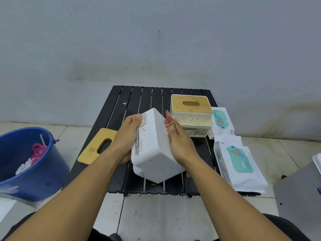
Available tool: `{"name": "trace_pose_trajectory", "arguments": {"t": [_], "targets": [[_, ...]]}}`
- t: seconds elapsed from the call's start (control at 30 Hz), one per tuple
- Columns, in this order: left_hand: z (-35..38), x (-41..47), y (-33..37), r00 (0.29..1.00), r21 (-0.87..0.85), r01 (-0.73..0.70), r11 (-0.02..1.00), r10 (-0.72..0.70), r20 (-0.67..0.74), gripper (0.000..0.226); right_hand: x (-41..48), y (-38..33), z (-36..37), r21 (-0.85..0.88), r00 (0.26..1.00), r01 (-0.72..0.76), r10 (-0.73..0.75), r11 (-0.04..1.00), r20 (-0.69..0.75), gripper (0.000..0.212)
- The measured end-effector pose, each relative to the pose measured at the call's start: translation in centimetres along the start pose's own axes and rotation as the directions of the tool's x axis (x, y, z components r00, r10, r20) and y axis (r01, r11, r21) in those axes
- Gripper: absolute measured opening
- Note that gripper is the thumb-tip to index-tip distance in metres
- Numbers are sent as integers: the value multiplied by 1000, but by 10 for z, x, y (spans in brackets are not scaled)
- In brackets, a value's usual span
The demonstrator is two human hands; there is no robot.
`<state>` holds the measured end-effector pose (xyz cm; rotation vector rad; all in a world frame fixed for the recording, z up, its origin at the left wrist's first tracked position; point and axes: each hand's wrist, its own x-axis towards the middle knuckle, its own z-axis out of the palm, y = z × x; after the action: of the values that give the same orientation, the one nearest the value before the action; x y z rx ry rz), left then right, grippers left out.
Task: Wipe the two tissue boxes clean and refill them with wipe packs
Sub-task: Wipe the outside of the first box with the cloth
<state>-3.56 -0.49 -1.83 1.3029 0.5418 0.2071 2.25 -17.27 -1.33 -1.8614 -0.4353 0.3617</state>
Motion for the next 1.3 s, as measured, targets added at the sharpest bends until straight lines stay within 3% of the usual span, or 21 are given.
{"name": "trace_pose_trajectory", "arguments": {"t": [0.07, 0.13, 0.27, 0.37, 0.43, 0.5, 0.57, 0.63, 0.73, 0.8, 0.87, 0.97, 1.07, 1.17, 1.3], "targets": [[2, 1, -1, 1000, -6, 2, 1000, -2, 15, 30, 1, 15, -5, 10, 991, -131, 131, 991, -28, 44], [4, 0, 0, 1000, -21, -4, 1000, 4, 14, 22, 0, 15, -7, 22, 988, -155, 155, 988, -18, 45], [3, -2, 0, 996, 35, -54, 998, 57, -67, 26, -16, -22, 2, 26, 995, 87, -89, 996, 45, 42], [-1, -4, 3, 994, 70, -81, 994, 85, -66, 34, -33, -41, 18, -30, 950, 295, -290, 955, 119, 47], [-1, -9, 5, 997, 40, -52, 998, 54, -56, 45, -42, -37, 26, -66, 937, 346, -341, 936, 71, 48], [0, -11, 5, 997, 11, -37, 999, 37, -63, 43, -49, -24, 27, -96, 933, 343, -351, 934, -80, 48], [2, -11, 5, 996, 19, -35, 999, 36, -77, 28, -54, -8, 25, -140, 936, 228, -256, 964, -241, 49], [4, -12, 6, 996, 15, -30, 999, 31, -86, 25, -54, 10, 22, -72, 940, 30, -53, 997, -337, 46], [9, -17, 9, 993, -29, -34, 999, 30, -113, 24, -47, 27, 19, 248, 873, -186, 276, 951, -402, 33], [14, -23, 11, 990, -81, -50, 995, 39, -133, 19, -41, 30, 22, 476, 791, -225, 445, 850, -420, 35], [17, -27, 9, 982, -140, -73, 987, 47, -181, 13, -39, 28, 29, 573, 770, -199, 488, 795, -410, 33], [23, -32, 5, 965, -254, -88, 963, 18, -263, 10, -40, 20, 39, 497, 800, -65, 343, 865, -492, 49], [30, -35, 2, 941, -373, -101, 922, -33, -337, 24, -53, -2, 47, 148, 796, 186, -61, 971, -602, 54], [37, -38, 3, 921, -425, -91, 900, -85, -379, 43, -62, -21, 50, -145, 719, 439, -444, 887, -534, 55], [34, -38, 7, 901, -481, -96, 871, -129, -414, 49, -68, -27, 55, -377, 669, 566, -675, 734, -309, 58]]}}
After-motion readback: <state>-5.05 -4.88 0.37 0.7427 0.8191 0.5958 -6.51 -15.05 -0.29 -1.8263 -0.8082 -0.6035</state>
